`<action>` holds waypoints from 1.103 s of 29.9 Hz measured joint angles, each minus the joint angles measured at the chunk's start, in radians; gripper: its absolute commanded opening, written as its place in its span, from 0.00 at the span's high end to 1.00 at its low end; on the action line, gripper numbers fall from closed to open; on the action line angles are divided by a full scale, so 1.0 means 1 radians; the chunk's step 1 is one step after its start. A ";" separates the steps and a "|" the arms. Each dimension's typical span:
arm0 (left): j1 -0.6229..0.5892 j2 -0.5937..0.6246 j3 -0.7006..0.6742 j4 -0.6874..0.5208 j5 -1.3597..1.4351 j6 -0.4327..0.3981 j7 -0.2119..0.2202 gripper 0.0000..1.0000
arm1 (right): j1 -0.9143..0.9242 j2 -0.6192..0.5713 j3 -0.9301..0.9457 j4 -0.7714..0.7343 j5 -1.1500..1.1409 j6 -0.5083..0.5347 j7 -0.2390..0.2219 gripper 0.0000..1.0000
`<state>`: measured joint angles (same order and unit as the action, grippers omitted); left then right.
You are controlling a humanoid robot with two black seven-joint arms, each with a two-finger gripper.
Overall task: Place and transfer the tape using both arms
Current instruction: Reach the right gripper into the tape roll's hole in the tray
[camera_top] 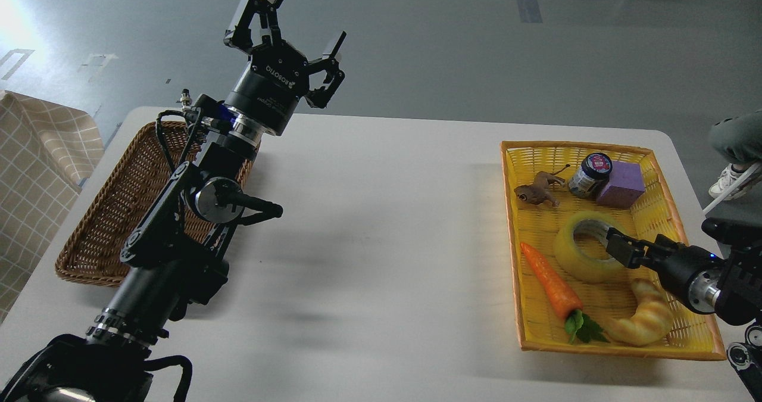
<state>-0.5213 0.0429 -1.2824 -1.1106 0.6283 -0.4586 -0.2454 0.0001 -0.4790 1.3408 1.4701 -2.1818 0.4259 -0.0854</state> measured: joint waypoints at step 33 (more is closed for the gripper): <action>0.003 0.001 0.000 0.000 -0.004 -0.002 0.000 0.02 | 0.032 0.011 -0.051 -0.040 0.000 0.007 -0.030 0.58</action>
<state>-0.5184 0.0442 -1.2824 -1.1102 0.6244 -0.4603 -0.2454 0.0323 -0.4675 1.2900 1.4306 -2.1817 0.4332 -0.1151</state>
